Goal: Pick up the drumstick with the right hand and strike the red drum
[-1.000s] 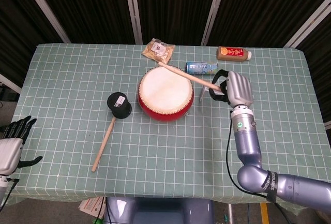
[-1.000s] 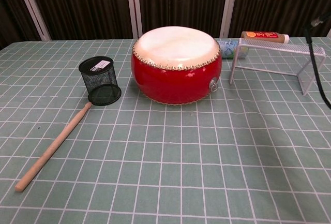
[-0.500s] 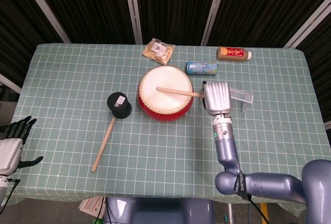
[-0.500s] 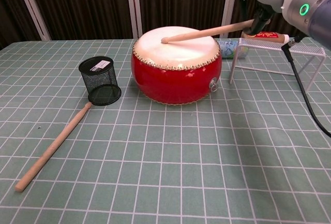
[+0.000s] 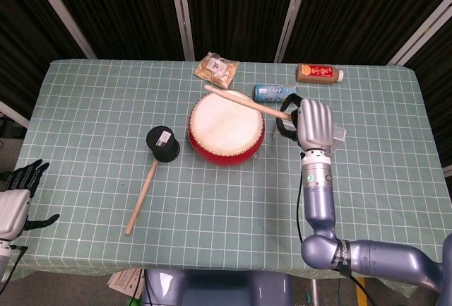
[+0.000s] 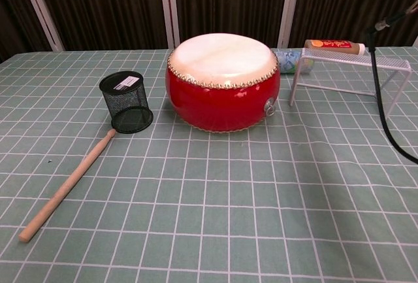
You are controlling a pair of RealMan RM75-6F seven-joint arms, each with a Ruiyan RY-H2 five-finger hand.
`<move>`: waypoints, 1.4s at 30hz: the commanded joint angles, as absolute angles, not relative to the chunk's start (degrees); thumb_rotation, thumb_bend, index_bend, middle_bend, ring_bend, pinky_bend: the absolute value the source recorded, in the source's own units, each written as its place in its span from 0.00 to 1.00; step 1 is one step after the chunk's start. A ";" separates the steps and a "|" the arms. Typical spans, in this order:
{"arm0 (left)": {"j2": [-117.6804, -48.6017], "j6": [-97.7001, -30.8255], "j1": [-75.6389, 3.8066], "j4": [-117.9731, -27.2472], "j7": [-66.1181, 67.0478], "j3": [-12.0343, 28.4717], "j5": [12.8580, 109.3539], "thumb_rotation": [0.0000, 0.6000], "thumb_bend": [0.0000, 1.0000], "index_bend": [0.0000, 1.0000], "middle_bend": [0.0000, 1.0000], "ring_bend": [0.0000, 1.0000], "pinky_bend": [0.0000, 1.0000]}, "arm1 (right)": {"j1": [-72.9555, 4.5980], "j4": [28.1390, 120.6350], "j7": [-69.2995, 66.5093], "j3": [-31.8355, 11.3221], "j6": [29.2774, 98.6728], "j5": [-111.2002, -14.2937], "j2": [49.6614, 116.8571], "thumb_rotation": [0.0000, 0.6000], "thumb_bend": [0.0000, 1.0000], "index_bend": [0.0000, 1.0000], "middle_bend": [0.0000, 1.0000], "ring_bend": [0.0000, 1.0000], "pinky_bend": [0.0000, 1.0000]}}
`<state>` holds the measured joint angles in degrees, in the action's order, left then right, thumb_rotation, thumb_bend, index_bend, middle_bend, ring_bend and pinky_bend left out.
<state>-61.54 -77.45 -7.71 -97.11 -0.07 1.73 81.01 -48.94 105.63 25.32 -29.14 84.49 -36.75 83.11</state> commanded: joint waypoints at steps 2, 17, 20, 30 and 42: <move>-61.55 -77.51 -7.69 -97.02 -0.11 1.71 81.09 1.00 0.00 0.00 0.00 0.00 0.01 | -44.15 109.57 14.65 -34.03 82.41 -38.65 80.89 1.00 0.65 0.90 1.00 1.00 0.99; -61.47 -77.13 -7.86 -97.11 -0.27 1.66 80.93 1.00 0.00 0.00 0.00 0.00 0.01 | -47.49 91.62 32.07 -19.23 80.84 -46.53 85.30 1.00 0.65 0.90 1.00 1.00 0.99; -61.40 -76.97 -7.89 -97.23 -0.28 1.65 80.76 1.00 0.00 0.00 0.00 0.00 0.01 | -49.12 83.48 42.82 -11.82 81.05 -52.56 87.55 1.00 0.65 0.90 1.00 1.00 0.99; -61.23 -77.20 -7.75 -97.29 -0.44 1.51 80.98 1.00 0.00 0.00 0.00 0.00 0.01 | -48.88 82.53 51.31 -9.59 83.06 -58.56 88.82 1.00 0.65 0.90 1.00 1.00 0.99; -61.25 -77.31 -7.61 -97.34 -0.73 1.53 80.72 1.00 0.00 0.00 0.00 0.00 0.01 | -40.52 104.97 34.63 -17.83 86.24 -55.42 81.22 1.00 0.65 0.90 1.00 1.00 0.99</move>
